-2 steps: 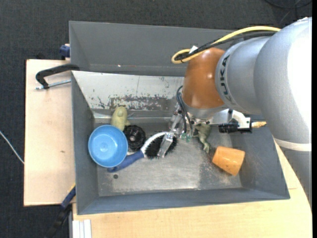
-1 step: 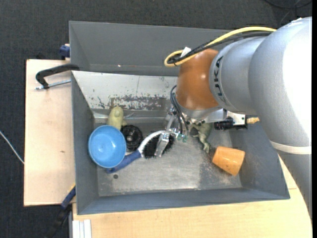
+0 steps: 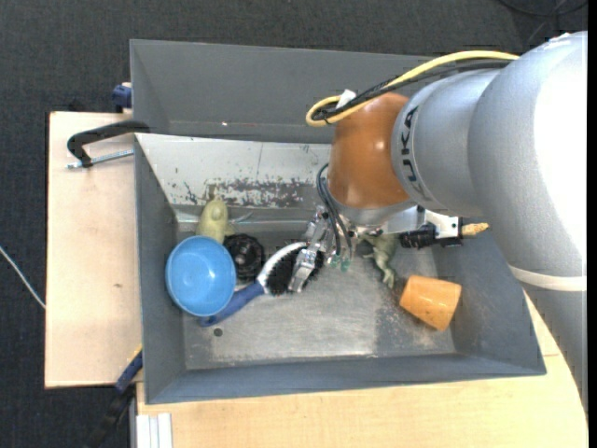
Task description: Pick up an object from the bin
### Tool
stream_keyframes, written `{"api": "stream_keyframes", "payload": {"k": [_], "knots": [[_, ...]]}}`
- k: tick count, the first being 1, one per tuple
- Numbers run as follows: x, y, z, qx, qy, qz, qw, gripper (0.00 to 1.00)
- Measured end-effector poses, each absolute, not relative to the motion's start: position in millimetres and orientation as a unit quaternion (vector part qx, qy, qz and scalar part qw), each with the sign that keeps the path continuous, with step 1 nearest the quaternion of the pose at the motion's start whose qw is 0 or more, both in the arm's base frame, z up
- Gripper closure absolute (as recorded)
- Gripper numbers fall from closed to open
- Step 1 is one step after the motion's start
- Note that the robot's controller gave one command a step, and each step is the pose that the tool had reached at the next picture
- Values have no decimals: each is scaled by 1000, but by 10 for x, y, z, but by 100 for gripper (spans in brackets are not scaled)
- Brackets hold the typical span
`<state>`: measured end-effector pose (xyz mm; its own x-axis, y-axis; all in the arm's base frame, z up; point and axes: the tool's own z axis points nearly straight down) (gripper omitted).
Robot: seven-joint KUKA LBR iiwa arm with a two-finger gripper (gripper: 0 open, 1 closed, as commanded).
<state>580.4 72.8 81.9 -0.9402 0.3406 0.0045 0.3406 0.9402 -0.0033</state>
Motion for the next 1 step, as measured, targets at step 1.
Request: {"api": "stream_keyframes", "payload": {"k": [1], "knots": [[5829, 729, 1949, -172, -985, -1, -5, 100]]}}
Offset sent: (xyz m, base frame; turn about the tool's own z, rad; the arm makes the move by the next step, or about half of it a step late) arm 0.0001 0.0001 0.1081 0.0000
